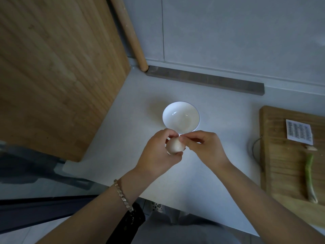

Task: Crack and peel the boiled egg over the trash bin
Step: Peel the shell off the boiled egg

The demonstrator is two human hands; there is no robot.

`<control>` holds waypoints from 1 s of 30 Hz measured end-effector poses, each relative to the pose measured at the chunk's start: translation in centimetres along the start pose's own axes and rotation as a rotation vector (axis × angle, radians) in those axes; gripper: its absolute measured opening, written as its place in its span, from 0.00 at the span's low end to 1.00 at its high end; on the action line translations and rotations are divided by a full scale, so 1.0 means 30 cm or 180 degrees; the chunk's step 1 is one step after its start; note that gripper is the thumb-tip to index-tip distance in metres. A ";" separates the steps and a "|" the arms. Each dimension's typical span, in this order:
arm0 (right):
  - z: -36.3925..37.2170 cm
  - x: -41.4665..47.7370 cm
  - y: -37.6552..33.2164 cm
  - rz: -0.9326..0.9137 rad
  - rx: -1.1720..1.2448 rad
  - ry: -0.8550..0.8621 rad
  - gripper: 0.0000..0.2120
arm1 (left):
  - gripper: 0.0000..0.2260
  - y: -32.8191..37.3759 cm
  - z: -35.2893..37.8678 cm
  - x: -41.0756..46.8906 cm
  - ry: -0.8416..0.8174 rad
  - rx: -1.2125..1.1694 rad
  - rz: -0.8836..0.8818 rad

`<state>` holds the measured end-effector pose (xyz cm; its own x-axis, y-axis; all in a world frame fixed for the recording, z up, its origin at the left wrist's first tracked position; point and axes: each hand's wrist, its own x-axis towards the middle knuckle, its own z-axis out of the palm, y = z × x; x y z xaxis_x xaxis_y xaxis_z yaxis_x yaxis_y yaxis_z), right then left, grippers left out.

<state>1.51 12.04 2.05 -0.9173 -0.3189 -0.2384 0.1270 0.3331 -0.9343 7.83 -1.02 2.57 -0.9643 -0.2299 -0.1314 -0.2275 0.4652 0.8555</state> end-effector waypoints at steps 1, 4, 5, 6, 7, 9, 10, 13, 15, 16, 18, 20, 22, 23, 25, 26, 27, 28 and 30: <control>0.000 0.001 -0.002 0.0018 0.0030 0.0020 0.05 | 0.14 0.000 0.000 -0.003 -0.0006 0.0024 0.0036; 0.000 0.011 0.003 0.0145 -0.0127 -0.0042 0.06 | 0.15 -0.003 0.004 -0.009 -0.0078 0.0068 0.0059; -0.002 0.014 0.006 0.0187 -0.0171 -0.0072 0.06 | 0.15 -0.005 0.007 -0.010 -0.0107 0.0061 0.0034; -0.005 0.017 0.013 0.0217 -0.0178 -0.0080 0.07 | 0.15 -0.006 0.009 -0.010 -0.0114 0.0018 -0.0016; -0.011 0.020 0.018 0.0241 -0.0155 -0.0057 0.07 | 0.15 -0.005 0.010 -0.010 -0.0086 -0.0071 -0.0106; -0.025 0.021 0.026 0.0287 -0.0063 0.0051 0.07 | 0.14 0.002 0.011 -0.003 0.0054 -0.0404 -0.0433; -0.033 0.019 0.027 0.0306 -0.0002 0.0081 0.07 | 0.13 0.006 0.011 0.001 0.0120 -0.0649 -0.0658; -0.041 0.000 0.023 0.0075 0.0037 -0.0081 0.08 | 0.09 0.012 0.005 0.009 0.0098 -0.1465 -0.1328; -0.036 -0.013 0.016 -0.0279 -0.0082 -0.0279 0.10 | 0.08 0.008 -0.001 0.009 -0.0066 -0.1685 -0.1506; -0.032 -0.015 0.014 -0.0425 -0.0146 -0.0373 0.11 | 0.07 0.007 -0.003 0.008 -0.0137 -0.1745 -0.1542; -0.027 -0.012 0.009 -0.0535 -0.0203 -0.0485 0.11 | 0.07 0.005 -0.005 0.008 -0.0218 -0.1812 -0.1559; -0.029 -0.007 0.003 -0.0553 -0.0201 -0.0487 0.09 | 0.07 0.004 -0.007 0.009 -0.0245 -0.1825 -0.1531; -0.031 -0.009 -0.002 -0.0662 -0.0250 -0.0426 0.09 | 0.08 0.001 -0.008 0.011 -0.0268 -0.1809 -0.1517; -0.031 -0.013 -0.004 -0.0744 -0.0294 -0.0394 0.10 | 0.09 -0.002 -0.009 0.012 -0.0280 -0.1814 -0.1548; -0.028 -0.019 -0.002 -0.0831 -0.0386 -0.0314 0.11 | 0.09 -0.007 -0.008 0.014 -0.0316 -0.1892 -0.1665; -0.026 -0.019 0.000 -0.0756 -0.0340 -0.0251 0.11 | 0.08 -0.009 -0.006 0.014 -0.0341 -0.1991 -0.1739; -0.028 -0.020 -0.002 -0.0574 -0.0161 -0.0173 0.10 | 0.06 -0.011 -0.005 0.014 -0.0355 -0.2145 -0.1820; -0.031 -0.018 -0.006 -0.0340 0.0140 -0.0080 0.10 | 0.04 -0.012 -0.004 0.015 -0.0345 -0.2343 -0.1907; -0.041 -0.016 -0.013 0.0106 0.0705 0.0050 0.09 | 0.03 -0.018 -0.006 0.018 -0.0285 -0.2751 -0.2067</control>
<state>1.44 13.14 2.84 -0.9168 -0.2967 -0.2674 0.2354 0.1395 -0.9618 7.45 -1.55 2.13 -0.7087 -0.1354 -0.6924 -0.5593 -0.4905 0.6683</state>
